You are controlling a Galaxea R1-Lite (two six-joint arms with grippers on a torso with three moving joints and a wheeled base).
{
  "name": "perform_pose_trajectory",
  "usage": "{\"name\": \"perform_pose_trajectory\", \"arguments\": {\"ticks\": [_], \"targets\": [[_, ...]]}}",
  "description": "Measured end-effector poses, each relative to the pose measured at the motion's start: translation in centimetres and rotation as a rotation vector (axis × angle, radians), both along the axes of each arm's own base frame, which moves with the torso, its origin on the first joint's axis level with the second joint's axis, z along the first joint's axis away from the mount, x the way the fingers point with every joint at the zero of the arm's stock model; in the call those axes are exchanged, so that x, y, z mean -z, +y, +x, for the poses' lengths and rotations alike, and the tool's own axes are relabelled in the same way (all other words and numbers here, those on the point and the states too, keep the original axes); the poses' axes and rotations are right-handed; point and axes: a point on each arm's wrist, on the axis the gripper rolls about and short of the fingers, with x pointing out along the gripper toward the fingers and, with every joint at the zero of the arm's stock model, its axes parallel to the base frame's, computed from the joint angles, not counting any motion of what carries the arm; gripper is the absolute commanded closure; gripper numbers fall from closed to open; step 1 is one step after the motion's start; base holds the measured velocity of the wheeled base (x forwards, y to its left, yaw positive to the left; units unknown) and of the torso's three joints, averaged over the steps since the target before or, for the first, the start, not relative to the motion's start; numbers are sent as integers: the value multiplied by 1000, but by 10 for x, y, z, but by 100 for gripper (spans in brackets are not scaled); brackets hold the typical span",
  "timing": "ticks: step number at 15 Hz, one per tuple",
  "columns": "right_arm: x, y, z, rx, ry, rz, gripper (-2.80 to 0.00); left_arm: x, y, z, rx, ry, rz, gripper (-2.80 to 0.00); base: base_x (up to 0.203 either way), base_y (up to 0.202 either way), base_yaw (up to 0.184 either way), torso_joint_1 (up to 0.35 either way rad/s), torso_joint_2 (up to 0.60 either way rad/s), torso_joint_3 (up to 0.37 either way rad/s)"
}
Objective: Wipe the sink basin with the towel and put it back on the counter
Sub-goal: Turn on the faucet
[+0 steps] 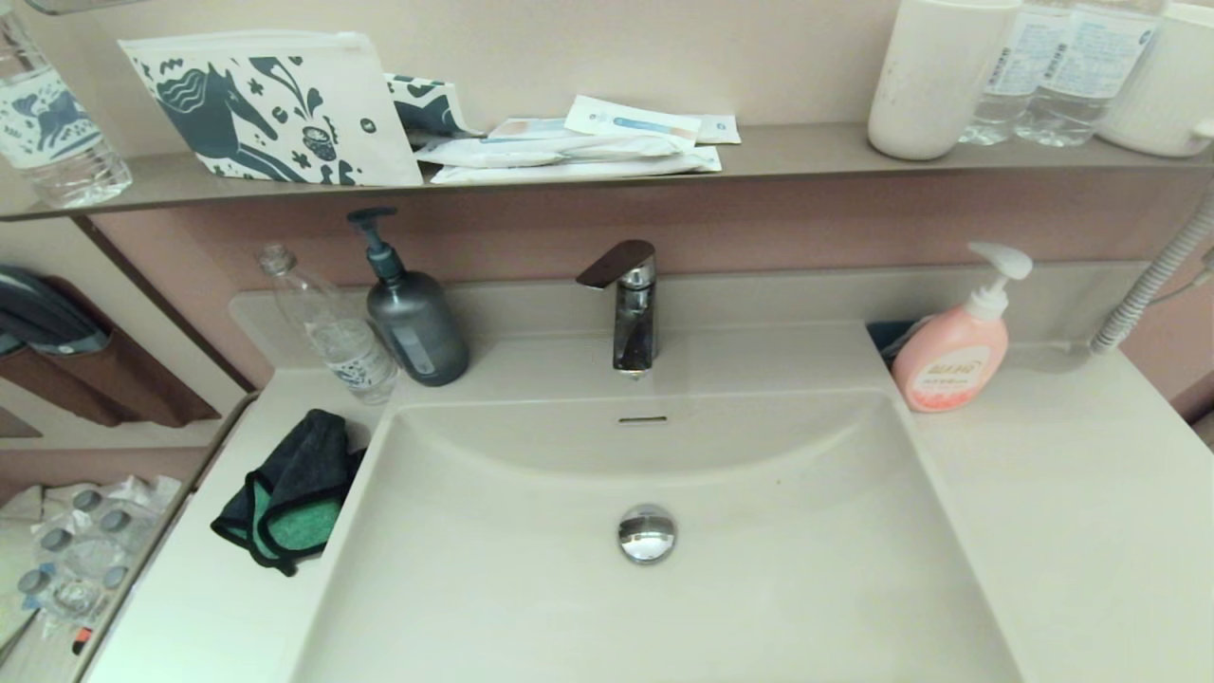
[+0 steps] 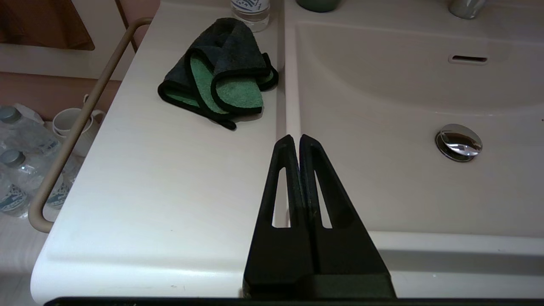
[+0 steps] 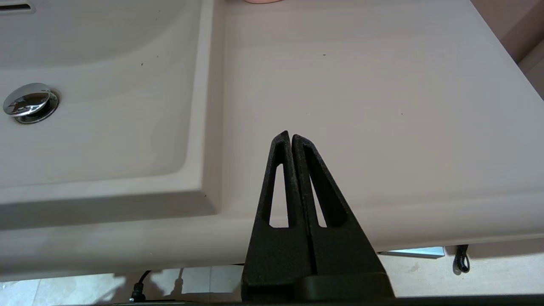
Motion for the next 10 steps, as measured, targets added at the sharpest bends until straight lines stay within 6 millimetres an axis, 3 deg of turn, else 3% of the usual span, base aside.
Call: {"name": "perform_pose_trajectory", "arguments": {"ticks": [10], "targets": [[-1,0,0,-2,-3,-46,0,0,0,0,0,0,0,0,0,0,0,0,0,0]]}}
